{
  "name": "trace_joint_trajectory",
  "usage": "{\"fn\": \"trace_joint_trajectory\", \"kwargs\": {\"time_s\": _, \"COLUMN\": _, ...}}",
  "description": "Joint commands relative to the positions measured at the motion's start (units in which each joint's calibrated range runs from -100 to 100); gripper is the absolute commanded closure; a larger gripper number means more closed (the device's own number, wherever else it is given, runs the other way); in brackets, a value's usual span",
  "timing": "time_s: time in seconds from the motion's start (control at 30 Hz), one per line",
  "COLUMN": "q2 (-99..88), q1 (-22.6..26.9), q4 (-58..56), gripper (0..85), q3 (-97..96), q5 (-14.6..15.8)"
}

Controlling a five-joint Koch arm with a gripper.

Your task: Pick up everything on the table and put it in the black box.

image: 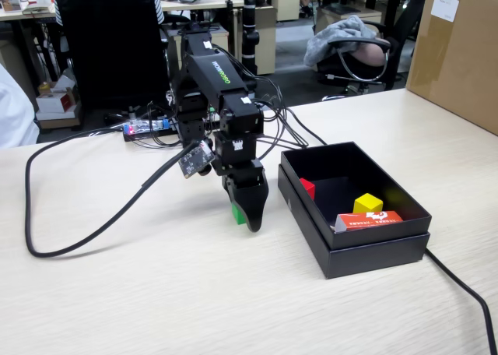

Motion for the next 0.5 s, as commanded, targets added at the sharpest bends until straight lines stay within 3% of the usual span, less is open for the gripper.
{"fn": "trace_joint_trajectory", "kwargs": {"time_s": 0.0, "q2": -0.01, "q1": 0.15, "q4": -1.64, "gripper": 40.8, "q3": 3.02, "q5": 0.1}}
{"fn": "trace_joint_trajectory", "kwargs": {"time_s": 0.27, "q2": 2.52, "q1": -0.24, "q4": -1.64, "gripper": 51.3, "q3": 3.21, "q5": 0.39}}
{"fn": "trace_joint_trajectory", "kwargs": {"time_s": 0.3, "q2": 2.75, "q1": -0.34, "q4": -1.64, "gripper": 61.2, "q3": 3.12, "q5": 0.39}}
{"fn": "trace_joint_trajectory", "kwargs": {"time_s": 0.47, "q2": 2.29, "q1": -0.49, "q4": -1.55, "gripper": 84.6, "q3": 3.12, "q5": 0.2}}
